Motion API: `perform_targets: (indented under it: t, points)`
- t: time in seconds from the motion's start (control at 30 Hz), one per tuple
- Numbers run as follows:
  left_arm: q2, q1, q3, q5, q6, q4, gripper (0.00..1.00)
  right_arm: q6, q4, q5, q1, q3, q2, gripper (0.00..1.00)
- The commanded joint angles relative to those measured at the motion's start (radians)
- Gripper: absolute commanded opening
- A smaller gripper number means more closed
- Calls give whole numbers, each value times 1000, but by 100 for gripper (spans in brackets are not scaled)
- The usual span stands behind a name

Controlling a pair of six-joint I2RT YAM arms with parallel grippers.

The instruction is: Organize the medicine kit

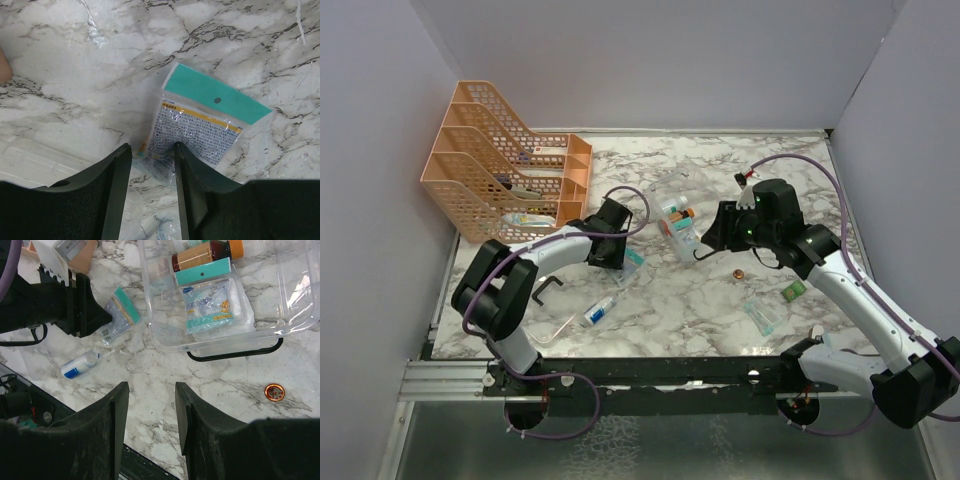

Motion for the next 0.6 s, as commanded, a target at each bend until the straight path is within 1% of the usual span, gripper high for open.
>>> perform_targets:
  t: [0.0,0.1,0.13,0.17,0.27,0.4,0.57]
  points:
    - [30,-1,3,-67,-5,-52,43,10,29,-19,-1,-7,-21,43]
    - [71,0,5,-48,-7,-59,43,10,31,-24,0,-6,-18,43]
    - [75,-1,6,-43,-9,-59,41,11,31,-25,0,-4,-17,43]
    - [74,-1,8,-39,-11,-60,38,9,32,-27,-1,-5,-18,43]
    - [56,-1,11,-34,-18,-58,22,11,35,-28,0,-7,-20,43]
    - [-31,-1,4,-35,-28,-39,12,11,56,-52,0,-18,-31,43]
    - [-150,0,-30,21,-30,17,10,20,112,-150,-1,-28,-57,43]
